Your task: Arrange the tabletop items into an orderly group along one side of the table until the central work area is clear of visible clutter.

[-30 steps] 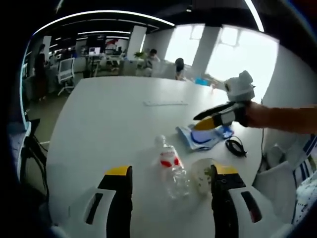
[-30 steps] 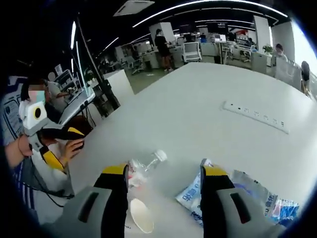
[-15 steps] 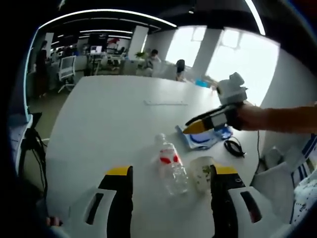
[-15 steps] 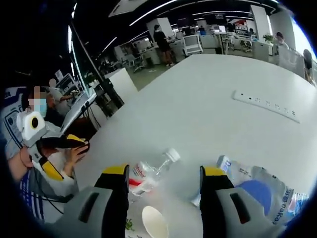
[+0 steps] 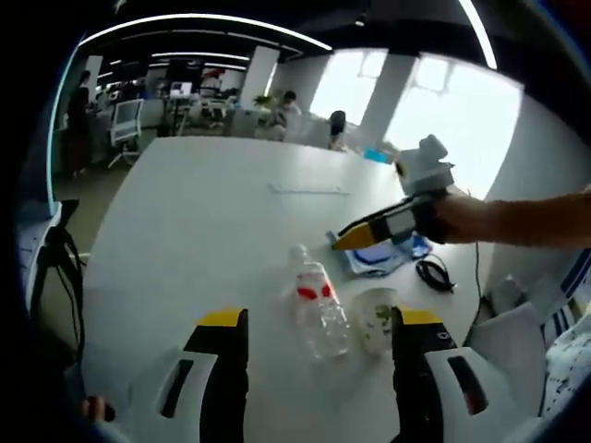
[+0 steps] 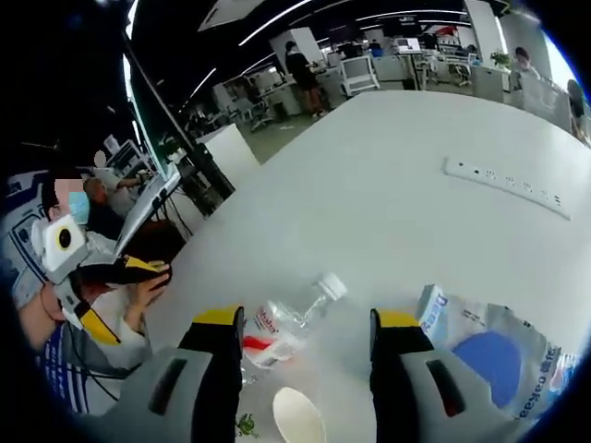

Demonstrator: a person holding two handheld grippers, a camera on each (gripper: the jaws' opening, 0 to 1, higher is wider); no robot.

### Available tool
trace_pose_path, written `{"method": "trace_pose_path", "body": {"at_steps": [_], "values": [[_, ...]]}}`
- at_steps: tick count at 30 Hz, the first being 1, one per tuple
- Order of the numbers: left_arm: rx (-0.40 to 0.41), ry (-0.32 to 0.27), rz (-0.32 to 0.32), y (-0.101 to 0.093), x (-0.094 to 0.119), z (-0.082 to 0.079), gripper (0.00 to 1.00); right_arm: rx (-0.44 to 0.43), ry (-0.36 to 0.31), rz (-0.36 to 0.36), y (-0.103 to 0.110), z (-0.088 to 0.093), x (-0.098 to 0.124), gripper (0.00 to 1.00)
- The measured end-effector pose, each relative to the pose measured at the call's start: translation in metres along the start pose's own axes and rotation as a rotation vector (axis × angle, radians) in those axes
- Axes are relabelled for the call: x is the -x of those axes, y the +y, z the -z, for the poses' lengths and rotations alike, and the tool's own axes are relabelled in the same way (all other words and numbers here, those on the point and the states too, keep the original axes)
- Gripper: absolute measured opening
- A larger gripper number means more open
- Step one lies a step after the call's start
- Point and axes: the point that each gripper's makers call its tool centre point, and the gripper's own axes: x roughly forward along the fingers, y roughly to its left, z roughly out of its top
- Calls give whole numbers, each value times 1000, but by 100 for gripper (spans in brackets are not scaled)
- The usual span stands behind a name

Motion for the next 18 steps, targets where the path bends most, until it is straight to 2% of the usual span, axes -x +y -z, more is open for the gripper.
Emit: {"method": "trace_pose_path", "body": {"at_steps": [5, 9, 18], "values": [[5, 0, 4, -1, -1, 0, 59, 3, 7, -3, -2, 1, 1, 52], [3, 2, 7, -2, -1, 0, 58, -30, 10, -12, -3, 1, -5, 50], [16, 2, 7, -1, 2, 5, 58, -167, 10, -51, 2, 1, -20, 47]]}}
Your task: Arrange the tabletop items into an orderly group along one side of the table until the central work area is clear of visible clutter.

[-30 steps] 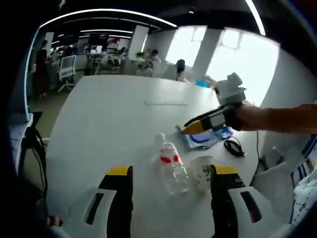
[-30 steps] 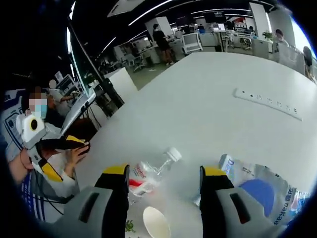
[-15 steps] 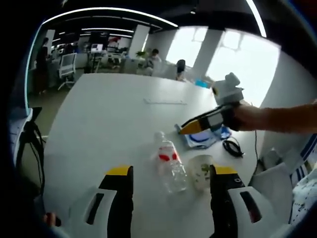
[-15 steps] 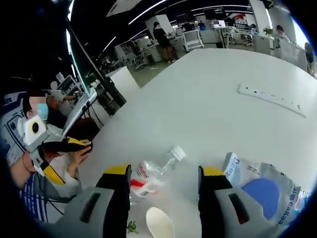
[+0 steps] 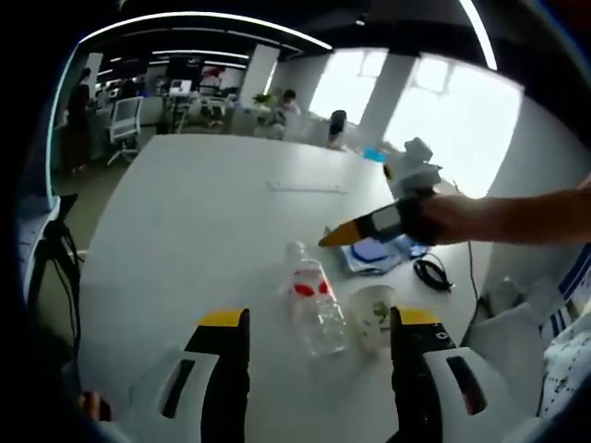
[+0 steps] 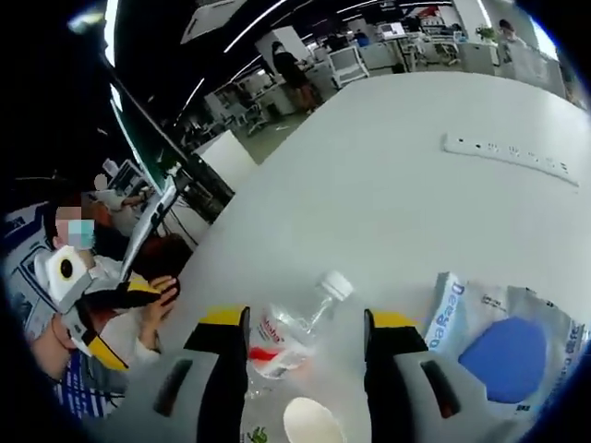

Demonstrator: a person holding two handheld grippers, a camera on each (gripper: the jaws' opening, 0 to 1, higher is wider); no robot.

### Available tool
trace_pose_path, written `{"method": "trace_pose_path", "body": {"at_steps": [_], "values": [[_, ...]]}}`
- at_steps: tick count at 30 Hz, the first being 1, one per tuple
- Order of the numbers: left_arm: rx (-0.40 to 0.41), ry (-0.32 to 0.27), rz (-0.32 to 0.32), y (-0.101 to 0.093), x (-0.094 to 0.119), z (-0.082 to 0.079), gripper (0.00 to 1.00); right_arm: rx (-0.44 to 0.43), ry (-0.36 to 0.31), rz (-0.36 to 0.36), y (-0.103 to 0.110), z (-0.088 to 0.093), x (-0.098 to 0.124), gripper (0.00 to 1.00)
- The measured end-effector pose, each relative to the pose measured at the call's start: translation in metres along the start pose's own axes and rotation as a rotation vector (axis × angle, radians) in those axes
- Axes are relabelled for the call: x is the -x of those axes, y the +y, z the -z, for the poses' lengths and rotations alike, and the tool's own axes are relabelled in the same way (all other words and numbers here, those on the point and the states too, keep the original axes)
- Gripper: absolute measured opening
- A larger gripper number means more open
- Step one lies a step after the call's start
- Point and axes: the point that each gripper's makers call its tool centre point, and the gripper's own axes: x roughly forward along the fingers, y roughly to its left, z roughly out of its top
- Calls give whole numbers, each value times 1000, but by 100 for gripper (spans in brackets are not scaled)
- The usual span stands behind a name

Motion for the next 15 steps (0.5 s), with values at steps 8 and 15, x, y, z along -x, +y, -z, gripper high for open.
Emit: {"method": "trace_pose_path", "body": {"at_steps": [8, 15], "values": [[11, 6, -2, 1, 2, 5, 58, -151, -7, -31, -3, -3, -12, 44], [15, 9, -8, 4, 1, 7, 57, -265, -11, -40, -10, -4, -19, 42]]}}
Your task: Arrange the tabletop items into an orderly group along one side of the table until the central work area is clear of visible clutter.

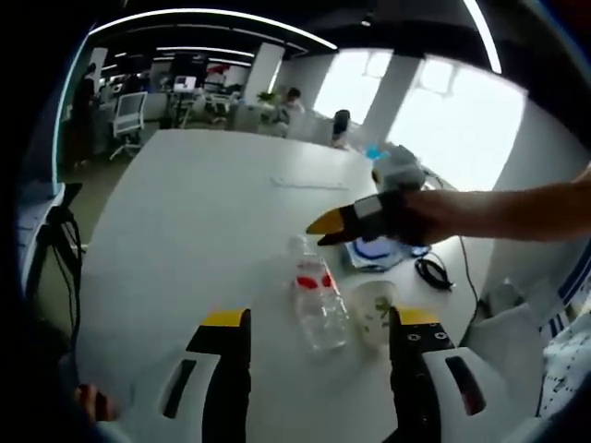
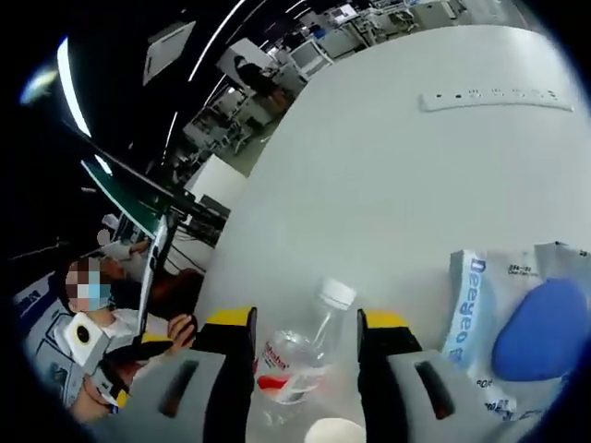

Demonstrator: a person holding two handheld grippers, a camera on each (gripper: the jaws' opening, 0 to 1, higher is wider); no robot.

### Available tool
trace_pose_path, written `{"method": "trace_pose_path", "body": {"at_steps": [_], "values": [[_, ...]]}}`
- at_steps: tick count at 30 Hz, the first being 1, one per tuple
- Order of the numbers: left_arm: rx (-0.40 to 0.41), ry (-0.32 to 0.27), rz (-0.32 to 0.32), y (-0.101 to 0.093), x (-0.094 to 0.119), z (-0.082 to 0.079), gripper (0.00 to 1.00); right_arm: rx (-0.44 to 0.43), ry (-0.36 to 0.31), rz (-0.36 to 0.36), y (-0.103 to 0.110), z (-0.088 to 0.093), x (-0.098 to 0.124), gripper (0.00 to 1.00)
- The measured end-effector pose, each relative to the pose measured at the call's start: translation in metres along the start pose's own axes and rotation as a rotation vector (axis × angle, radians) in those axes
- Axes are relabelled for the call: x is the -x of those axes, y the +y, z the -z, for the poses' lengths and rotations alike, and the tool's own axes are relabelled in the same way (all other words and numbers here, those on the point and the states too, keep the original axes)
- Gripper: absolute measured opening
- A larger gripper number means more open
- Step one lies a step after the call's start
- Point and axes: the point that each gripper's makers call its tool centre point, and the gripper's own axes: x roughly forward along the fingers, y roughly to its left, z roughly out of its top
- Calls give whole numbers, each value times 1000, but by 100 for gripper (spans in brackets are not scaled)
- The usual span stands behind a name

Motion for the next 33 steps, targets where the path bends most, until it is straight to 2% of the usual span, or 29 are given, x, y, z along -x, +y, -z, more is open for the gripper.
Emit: {"method": "trace_pose_path", "body": {"at_steps": [3, 20, 24, 29, 33], "values": [[4, -1, 6, -1, -1, 0, 56, -48, -5, -17, 2, 1, -1, 40], [15, 8, 11, 1, -6, 4, 55, -144, -9, -54, 5, 11, -8, 40], [17, 12, 14, 1, -7, 6, 55, -218, -29, -89, 5, 9, -10, 40], [21, 18, 16, 1, -8, 9, 55, -210, -18, -92, 5, 12, -12, 39], [21, 22, 17, 2, -9, 10, 54, -237, -30, -102, 4, 13, -15, 39]]}}
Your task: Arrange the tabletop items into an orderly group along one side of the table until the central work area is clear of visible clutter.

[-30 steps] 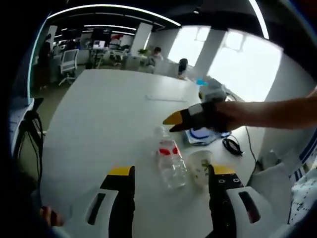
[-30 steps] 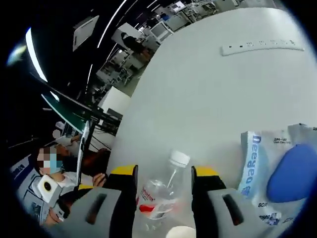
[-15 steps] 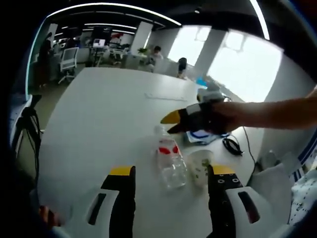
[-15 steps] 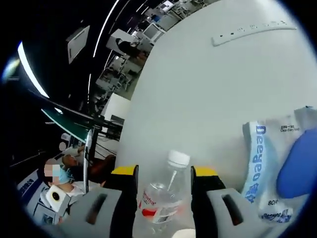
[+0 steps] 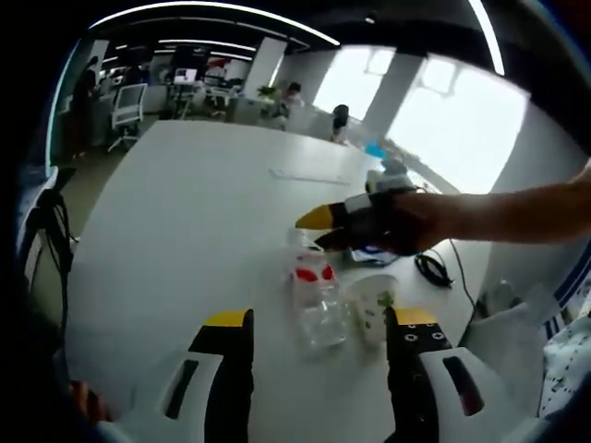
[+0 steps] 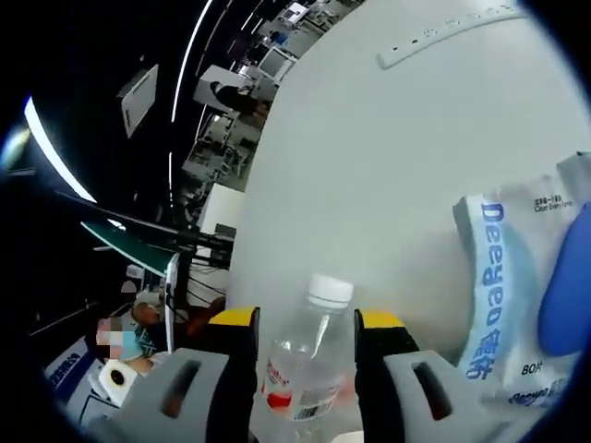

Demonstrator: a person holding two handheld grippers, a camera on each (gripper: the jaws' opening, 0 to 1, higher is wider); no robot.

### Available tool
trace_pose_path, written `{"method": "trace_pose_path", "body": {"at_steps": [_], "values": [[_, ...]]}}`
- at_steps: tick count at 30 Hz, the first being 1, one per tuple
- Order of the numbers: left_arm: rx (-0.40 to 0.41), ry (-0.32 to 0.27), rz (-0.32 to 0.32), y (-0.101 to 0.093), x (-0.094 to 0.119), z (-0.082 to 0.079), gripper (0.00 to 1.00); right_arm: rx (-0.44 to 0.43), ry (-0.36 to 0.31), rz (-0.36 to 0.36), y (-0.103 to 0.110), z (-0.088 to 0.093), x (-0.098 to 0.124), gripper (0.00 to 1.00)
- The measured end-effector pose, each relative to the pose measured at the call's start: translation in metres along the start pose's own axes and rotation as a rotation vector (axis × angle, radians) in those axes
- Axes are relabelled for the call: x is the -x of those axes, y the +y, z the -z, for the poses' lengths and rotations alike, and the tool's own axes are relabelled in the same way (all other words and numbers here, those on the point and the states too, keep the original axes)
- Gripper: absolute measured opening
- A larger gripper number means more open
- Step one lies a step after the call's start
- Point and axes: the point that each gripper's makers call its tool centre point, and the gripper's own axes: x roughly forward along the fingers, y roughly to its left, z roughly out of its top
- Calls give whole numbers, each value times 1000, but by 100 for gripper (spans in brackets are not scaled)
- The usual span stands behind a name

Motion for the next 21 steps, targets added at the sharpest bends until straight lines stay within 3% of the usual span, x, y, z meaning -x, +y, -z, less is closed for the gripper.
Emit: {"method": "trace_pose_path", "body": {"at_steps": [13, 21], "values": [[8, 7, 6, 3, -3, 2, 54, -53, -13, -29, -6, -2, -10, 38], [9, 14, 7, 5, -6, 4, 53, -73, -17, -51, -9, -3, -16, 32]]}}
